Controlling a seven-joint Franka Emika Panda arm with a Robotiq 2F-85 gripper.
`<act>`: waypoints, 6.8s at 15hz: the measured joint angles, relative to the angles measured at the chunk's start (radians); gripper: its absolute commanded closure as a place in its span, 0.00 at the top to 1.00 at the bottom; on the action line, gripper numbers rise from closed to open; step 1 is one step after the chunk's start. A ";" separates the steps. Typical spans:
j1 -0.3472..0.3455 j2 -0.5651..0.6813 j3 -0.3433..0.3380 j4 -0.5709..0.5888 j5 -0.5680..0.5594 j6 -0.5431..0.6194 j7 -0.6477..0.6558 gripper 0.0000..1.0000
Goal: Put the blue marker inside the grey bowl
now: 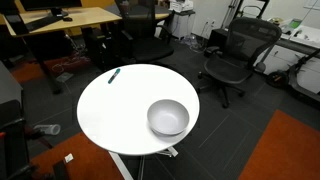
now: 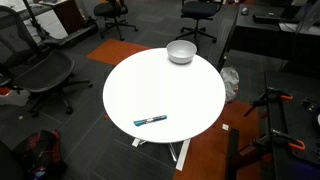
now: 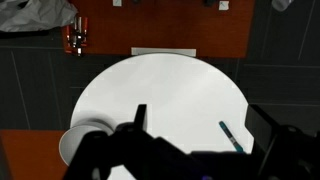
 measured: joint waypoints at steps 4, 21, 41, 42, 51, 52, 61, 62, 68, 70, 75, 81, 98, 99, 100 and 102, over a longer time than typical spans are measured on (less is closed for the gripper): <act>0.000 0.000 0.000 0.000 0.000 0.000 0.000 1.00; 0.005 0.041 0.028 0.009 -0.007 0.035 0.000 1.00; 0.108 0.669 0.102 0.297 -0.039 0.362 -0.199 1.00; 0.108 0.702 0.103 0.312 -0.050 0.386 -0.213 1.00; 0.106 0.956 0.112 0.462 -0.056 0.514 -0.325 1.00; 0.106 0.978 0.113 0.479 -0.056 0.521 -0.332 1.00; 0.106 1.151 0.137 0.612 -0.056 0.565 -0.335 1.00; 0.106 1.165 0.141 0.622 -0.056 0.569 -0.335 1.00; 0.109 1.246 0.148 0.676 -0.074 0.570 -0.335 1.00; 0.111 1.272 0.148 0.692 -0.089 0.570 -0.335 1.00; 0.129 1.325 0.145 0.727 -0.129 0.570 -0.330 1.00; 0.143 1.372 0.140 0.769 -0.140 0.570 -0.330 1.00; 0.146 1.431 0.133 0.836 -0.140 0.570 -0.330 0.05; 0.146 1.431 0.133 0.836 -0.140 0.570 -0.329 0.05; 0.146 1.431 0.133 0.836 -0.140 0.570 -0.329 0.05; 0.146 1.430 0.132 0.838 -0.140 0.570 -0.316 0.05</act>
